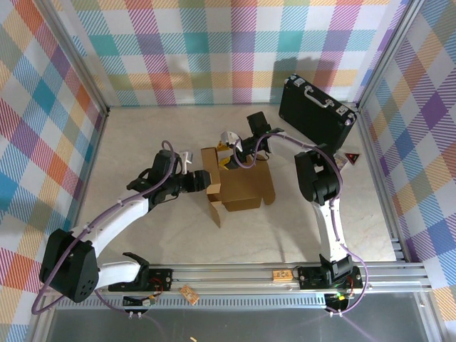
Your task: Fold the paper box
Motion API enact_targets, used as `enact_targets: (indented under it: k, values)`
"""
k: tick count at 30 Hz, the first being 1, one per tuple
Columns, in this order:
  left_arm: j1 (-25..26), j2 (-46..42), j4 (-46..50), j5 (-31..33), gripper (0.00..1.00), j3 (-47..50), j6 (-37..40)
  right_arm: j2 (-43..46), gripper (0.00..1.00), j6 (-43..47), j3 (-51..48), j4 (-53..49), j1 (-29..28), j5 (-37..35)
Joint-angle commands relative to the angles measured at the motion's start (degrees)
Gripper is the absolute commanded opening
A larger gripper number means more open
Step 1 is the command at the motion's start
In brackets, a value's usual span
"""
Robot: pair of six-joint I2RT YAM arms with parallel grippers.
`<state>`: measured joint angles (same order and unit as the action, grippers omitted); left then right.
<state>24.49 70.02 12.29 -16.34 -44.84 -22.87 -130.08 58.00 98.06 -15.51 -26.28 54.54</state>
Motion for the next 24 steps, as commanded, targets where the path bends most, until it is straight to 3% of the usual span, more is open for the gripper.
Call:
enact_targets:
  k: [1,24]
  values:
    - [-1.3,0.4,4.1,-3.1,0.67,-0.2,1.1,-1.5,0.62,1.9,2.4,-0.2,-0.3,2.2]
    - [-3.0,5.1,-2.7,-8.5,0.57,-1.1,4.0,-3.7,0.57,5.7,5.7,-3.8,-3.8,5.2]
